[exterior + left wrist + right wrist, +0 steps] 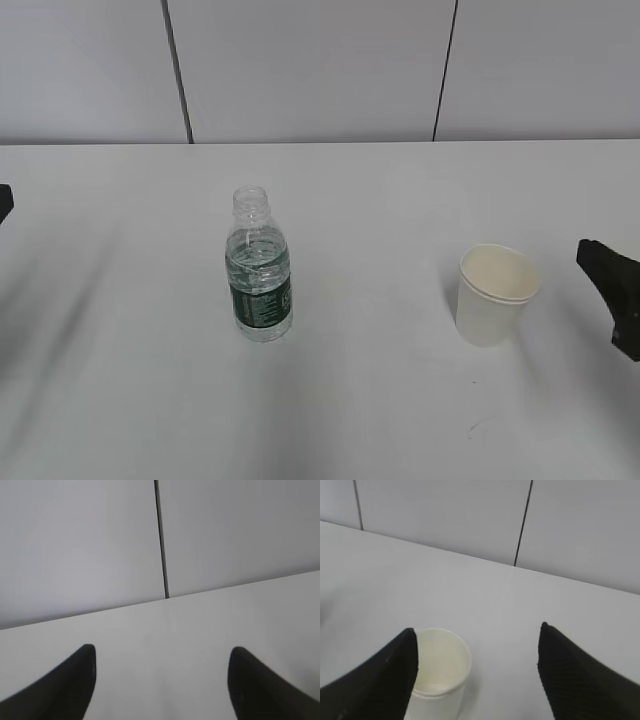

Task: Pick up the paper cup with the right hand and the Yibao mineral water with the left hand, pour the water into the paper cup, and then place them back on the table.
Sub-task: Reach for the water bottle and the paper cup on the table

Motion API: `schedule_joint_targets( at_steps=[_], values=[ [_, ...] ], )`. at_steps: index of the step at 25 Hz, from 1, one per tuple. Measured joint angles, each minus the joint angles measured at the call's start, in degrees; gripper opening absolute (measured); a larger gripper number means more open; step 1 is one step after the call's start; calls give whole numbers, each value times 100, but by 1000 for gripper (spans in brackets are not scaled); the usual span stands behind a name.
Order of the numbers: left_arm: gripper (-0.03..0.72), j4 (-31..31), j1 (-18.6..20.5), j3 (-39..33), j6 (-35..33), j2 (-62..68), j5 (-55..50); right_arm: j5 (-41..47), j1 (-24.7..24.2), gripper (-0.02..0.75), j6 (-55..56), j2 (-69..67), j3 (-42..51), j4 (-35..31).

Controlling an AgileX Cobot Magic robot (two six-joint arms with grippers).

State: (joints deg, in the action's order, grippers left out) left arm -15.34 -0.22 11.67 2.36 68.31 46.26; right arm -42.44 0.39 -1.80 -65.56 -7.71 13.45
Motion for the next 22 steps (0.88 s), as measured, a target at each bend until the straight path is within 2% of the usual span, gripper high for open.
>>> schedule_joint_targets(
  at_steps=[7,12,15,22],
  values=[
    [502,-191,0,0,53,169,319,-264,0,585,410,-584,0,269],
    [501,-384,0,5,120,502,924,-1065,0,585,424,-1096,-8,697],
    [501,-451,0,5,448,834,1063,-1409,0,585,437,-1398,-12,818],
    [501,-1052,0,22,652,1869,1735,-1963,0,585,180,-1880,150,798]
  ],
)
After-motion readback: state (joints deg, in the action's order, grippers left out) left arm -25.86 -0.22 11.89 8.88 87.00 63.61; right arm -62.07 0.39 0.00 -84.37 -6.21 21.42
